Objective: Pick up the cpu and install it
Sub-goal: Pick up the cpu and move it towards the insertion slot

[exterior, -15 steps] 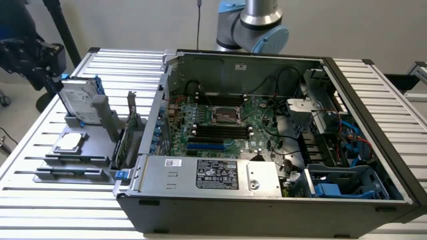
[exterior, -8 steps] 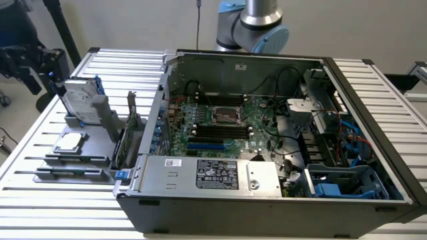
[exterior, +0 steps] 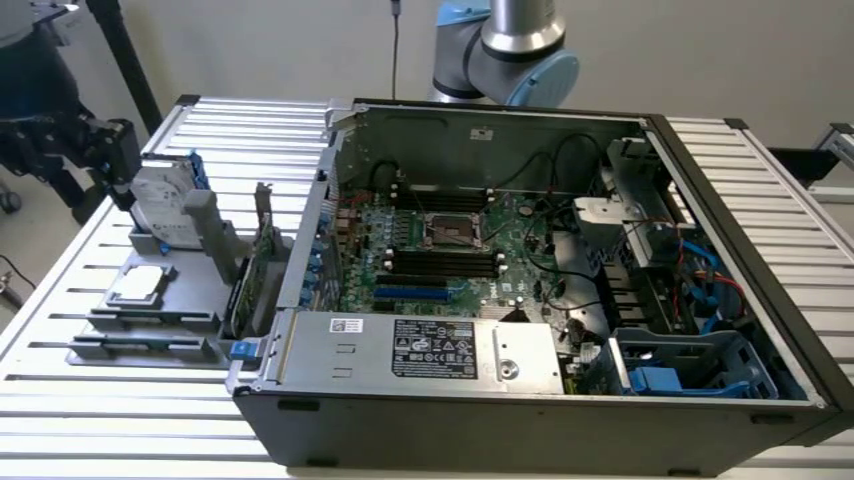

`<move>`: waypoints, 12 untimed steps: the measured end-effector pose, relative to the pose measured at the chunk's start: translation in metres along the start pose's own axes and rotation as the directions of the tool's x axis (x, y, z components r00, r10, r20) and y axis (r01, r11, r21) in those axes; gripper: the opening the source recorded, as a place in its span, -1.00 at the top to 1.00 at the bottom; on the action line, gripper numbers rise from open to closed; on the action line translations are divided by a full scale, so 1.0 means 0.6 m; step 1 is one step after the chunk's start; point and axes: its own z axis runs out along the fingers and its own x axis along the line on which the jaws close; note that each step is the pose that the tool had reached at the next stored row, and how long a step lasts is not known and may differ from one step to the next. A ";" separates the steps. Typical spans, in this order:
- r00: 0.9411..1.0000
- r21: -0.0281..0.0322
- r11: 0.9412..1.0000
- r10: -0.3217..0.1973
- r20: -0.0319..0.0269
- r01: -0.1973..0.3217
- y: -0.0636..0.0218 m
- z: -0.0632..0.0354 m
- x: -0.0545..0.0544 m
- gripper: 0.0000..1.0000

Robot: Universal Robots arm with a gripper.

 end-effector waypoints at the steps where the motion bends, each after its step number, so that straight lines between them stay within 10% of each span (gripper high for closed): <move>1: 1.000 0.000 1.000 0.000 0.000 0.000 -0.002 0.003 0.000 -0.19; 12: 1.000 0.000 1.000 -0.005 -0.001 0.005 -0.006 0.036 -0.001 -0.19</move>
